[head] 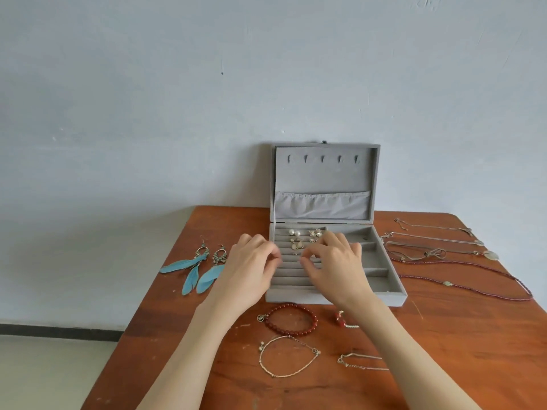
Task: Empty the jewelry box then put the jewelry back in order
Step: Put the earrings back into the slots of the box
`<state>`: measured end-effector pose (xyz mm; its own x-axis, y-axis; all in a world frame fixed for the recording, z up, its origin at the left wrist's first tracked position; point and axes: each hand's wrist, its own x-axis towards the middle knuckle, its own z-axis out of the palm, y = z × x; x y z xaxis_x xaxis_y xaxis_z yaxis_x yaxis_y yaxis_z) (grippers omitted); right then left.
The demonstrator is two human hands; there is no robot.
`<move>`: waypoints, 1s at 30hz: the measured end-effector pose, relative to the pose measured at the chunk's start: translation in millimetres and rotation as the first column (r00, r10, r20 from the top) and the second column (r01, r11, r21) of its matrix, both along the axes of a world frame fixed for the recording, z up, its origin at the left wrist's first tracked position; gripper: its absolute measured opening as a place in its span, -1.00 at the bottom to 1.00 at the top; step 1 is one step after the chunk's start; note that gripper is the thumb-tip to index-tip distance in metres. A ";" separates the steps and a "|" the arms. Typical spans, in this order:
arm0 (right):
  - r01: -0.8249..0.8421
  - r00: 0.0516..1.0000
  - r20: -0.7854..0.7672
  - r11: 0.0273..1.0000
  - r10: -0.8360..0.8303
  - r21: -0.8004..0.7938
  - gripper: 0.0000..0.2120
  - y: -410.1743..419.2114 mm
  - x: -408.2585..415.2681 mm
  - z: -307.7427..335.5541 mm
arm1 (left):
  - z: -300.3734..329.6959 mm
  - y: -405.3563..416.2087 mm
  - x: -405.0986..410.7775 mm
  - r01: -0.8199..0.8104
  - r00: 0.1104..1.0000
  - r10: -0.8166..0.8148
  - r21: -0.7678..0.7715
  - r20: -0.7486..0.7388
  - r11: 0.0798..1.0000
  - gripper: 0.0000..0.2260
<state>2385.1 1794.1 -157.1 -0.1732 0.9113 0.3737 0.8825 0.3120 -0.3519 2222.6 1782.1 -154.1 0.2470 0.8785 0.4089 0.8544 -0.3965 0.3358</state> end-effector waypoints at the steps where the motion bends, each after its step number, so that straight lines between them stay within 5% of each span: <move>1: 0.005 0.999 0.035 1.000 -0.004 -0.009 -0.83 1.8 2.3 -0.3 | -1.2 4.3 5.4 0.002 1.000 -0.002 -0.006 -0.020 1.000 -0.86; 16: -0.061 0.954 0.289 0.994 0.087 -0.096 -0.79 21.6 3.8 8.4 | -6.9 34.4 27.1 -0.049 0.959 0.022 -0.088 -0.284 0.995 -0.77; 30: -0.029 0.978 0.204 0.995 0.048 -0.093 -0.80 20.6 3.9 6.6 | -2.8 33.0 27.2 -0.052 0.985 0.032 -0.116 -0.168 0.992 -0.80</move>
<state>2389.0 1814.7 -150.6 -0.2735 0.9304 0.2440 0.9268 0.3228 -0.1919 2249.9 1815.1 -156.9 0.2642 0.9296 0.2571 0.9173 -0.3245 0.2307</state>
